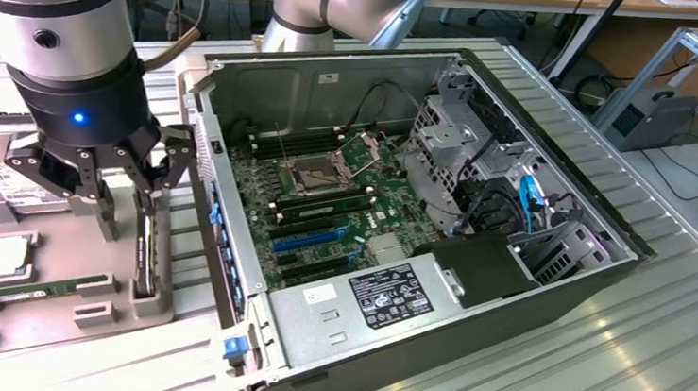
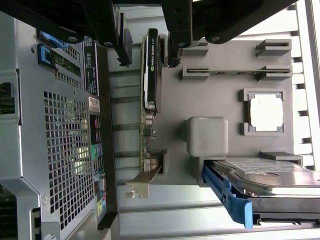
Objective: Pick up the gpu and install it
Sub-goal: 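Pick up the gpu and move the gpu toward the slot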
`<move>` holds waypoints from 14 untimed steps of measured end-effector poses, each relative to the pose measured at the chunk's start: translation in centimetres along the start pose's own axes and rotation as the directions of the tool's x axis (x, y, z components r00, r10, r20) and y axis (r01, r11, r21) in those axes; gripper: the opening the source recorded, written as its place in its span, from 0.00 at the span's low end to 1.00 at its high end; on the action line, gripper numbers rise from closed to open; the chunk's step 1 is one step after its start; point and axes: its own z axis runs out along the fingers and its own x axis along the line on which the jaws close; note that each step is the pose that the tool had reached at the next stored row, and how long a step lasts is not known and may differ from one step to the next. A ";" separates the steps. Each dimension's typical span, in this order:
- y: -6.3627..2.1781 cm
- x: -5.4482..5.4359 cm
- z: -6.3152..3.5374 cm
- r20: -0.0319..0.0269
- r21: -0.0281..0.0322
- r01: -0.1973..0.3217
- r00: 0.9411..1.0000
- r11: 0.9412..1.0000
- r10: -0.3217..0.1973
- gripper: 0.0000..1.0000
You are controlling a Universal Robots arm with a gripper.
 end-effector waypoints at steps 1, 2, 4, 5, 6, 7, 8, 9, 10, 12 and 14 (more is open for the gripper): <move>0.00 0.0 0.06 0.000 0.000 0.000 1.000 1.000 0.000 0.42; 0.00 0.0 0.12 0.000 0.000 0.000 1.000 1.000 0.000 0.42; 0.00 0.0 0.24 0.000 0.000 0.000 1.000 1.000 0.000 0.42; 0.00 0.0 0.31 0.000 0.000 0.000 1.000 1.000 0.000 0.42; -0.01 0.0 0.37 0.000 0.000 0.000 1.000 1.000 0.000 0.42; -0.01 0.0 0.43 0.000 0.000 0.000 1.000 1.000 0.000 0.42; -0.01 0.0 0.50 0.000 0.000 0.000 1.000 1.000 0.000 0.42; -0.01 0.0 0.56 0.000 0.000 0.000 1.000 1.000 0.000 0.42; -0.01 0.0 0.62 0.000 0.000 0.000 1.000 1.000 0.000 0.42; -0.01 0.0 0.75 0.000 0.000 0.000 1.000 1.000 0.000 0.42; -0.02 0.0 0.86 0.000 0.000 0.000 1.000 1.000 0.000 0.42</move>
